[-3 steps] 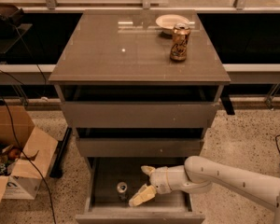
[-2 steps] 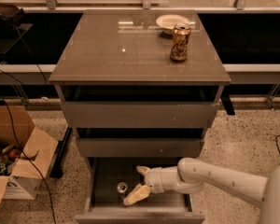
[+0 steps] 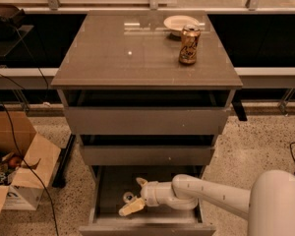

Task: Pick redbull can from bottom drawer and place on counter

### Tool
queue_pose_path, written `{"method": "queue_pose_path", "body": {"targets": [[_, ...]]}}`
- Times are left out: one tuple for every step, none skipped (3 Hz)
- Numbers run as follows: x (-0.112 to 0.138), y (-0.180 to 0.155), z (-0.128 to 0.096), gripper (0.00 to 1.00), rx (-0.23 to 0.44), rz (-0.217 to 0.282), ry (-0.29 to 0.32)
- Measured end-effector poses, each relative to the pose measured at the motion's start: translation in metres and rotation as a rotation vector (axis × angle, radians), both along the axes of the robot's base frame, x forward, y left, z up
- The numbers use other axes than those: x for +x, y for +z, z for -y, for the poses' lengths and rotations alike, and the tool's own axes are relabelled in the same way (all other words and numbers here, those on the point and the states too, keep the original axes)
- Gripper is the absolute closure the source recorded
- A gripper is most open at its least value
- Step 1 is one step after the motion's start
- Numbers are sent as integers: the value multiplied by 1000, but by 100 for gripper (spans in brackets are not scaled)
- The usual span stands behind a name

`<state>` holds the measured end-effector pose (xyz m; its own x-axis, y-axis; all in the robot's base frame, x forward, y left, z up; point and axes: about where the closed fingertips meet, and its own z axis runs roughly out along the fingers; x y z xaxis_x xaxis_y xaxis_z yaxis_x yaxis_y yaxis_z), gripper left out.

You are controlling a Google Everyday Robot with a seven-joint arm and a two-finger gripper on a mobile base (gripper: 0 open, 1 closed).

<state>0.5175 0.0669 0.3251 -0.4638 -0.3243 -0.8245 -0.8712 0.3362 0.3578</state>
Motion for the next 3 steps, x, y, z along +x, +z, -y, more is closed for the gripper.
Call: {"method": "queue_pose_path", "body": {"targets": [[17, -40, -10, 0, -59, 16, -47], [33, -75, -10, 0, -104, 19, -93], [45, -104, -9, 0, -146, 11, -122]]}}
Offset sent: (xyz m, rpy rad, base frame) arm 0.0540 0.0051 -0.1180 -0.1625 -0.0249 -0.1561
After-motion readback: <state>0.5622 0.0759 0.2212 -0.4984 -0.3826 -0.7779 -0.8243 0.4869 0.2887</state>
